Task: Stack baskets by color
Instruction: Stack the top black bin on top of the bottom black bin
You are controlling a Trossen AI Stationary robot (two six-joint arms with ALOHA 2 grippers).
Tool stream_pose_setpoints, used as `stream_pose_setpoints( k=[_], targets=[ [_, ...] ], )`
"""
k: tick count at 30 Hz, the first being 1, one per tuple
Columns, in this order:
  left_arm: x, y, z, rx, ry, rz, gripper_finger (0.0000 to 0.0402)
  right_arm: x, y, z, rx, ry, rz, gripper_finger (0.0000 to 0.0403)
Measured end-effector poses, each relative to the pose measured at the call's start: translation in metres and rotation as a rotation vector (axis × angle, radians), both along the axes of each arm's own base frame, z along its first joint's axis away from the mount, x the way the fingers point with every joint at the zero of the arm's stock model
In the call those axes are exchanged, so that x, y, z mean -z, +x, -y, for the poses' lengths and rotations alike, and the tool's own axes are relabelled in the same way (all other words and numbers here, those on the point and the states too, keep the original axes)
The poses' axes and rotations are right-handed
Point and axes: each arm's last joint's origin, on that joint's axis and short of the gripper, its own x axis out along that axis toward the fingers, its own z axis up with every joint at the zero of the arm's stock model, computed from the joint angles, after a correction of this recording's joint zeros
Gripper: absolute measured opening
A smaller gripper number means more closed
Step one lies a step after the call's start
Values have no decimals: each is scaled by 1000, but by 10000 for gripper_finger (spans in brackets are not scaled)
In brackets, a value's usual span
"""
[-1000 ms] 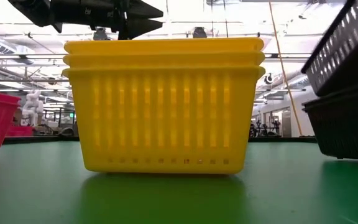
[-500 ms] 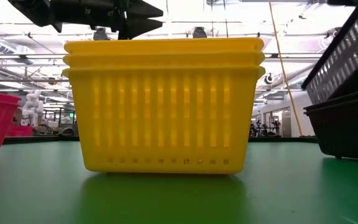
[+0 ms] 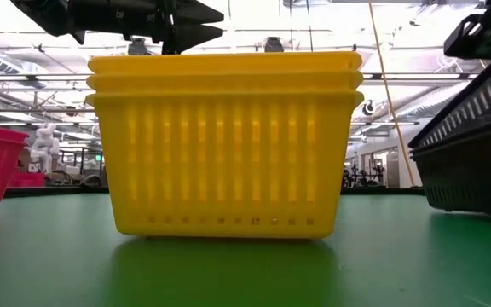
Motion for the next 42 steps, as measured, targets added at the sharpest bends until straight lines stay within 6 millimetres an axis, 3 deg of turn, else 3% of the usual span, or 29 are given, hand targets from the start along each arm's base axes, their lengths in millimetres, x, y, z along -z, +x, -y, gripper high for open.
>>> stream_pose_setpoints(
  k=[11, 32, 36, 42],
  targets=[
    [0, 0, 3, 9, -5, 0, 147, 18, 0, 0, -3, 38, 37, 7],
    [0, 0, 2, 3, 2, 0, 147, 20, 2, 1, -19, 35, 70, 25],
    [0, 0, 2, 3, 2, 0, 147, 14, 2, 2, -17, 61, 99, 46],
    [0, 0, 2, 2, 0, 0, 147, 4, -1, 4, -3, 89, 132, 112]
  ],
)
